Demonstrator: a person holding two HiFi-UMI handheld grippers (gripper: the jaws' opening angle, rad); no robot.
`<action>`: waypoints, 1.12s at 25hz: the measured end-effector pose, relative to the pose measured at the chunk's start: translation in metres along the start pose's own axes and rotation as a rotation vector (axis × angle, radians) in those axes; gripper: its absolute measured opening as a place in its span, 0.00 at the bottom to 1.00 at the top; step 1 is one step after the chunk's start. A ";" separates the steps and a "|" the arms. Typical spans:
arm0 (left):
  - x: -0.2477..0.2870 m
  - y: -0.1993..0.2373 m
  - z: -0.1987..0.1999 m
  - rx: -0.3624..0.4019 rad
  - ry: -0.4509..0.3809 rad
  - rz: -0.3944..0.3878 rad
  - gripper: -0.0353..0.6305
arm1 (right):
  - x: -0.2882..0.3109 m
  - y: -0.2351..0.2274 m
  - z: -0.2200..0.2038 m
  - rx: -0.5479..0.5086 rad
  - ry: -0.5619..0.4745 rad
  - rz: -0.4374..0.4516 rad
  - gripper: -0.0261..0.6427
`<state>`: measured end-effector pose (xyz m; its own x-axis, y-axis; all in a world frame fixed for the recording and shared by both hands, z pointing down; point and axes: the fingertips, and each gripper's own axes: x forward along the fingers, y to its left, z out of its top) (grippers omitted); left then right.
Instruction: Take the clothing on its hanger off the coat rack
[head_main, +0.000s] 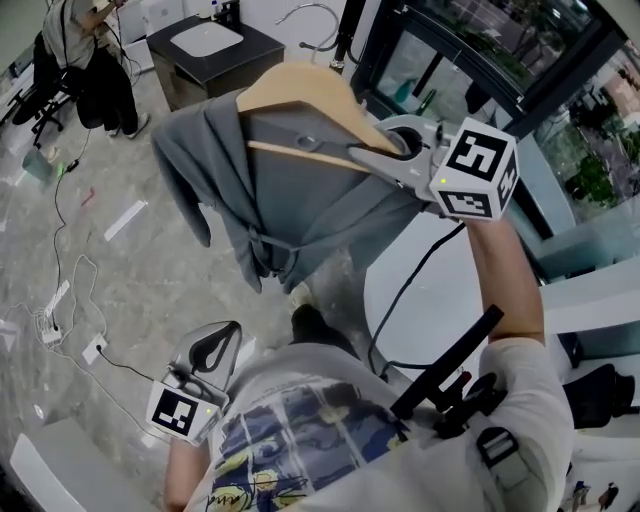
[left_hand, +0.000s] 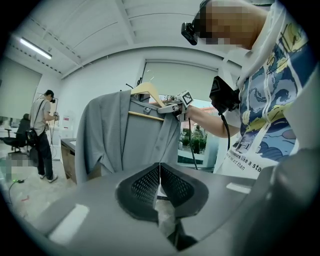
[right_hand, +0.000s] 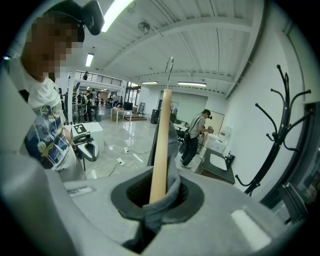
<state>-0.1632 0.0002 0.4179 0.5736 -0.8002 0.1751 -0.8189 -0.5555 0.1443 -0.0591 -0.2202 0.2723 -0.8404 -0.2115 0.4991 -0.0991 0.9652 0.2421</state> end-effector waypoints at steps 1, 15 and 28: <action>-0.003 -0.001 -0.002 0.003 0.000 0.000 0.07 | 0.000 0.006 0.001 -0.005 -0.002 0.005 0.05; -0.019 -0.003 0.007 0.010 -0.005 0.034 0.07 | -0.005 0.046 0.012 -0.020 -0.015 0.037 0.05; -0.015 -0.004 0.003 0.003 -0.006 0.031 0.07 | -0.004 0.062 0.004 -0.017 -0.019 0.060 0.06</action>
<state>-0.1685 0.0137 0.4122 0.5482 -0.8182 0.1733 -0.8361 -0.5314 0.1361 -0.0636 -0.1591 0.2819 -0.8546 -0.1506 0.4970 -0.0399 0.9733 0.2262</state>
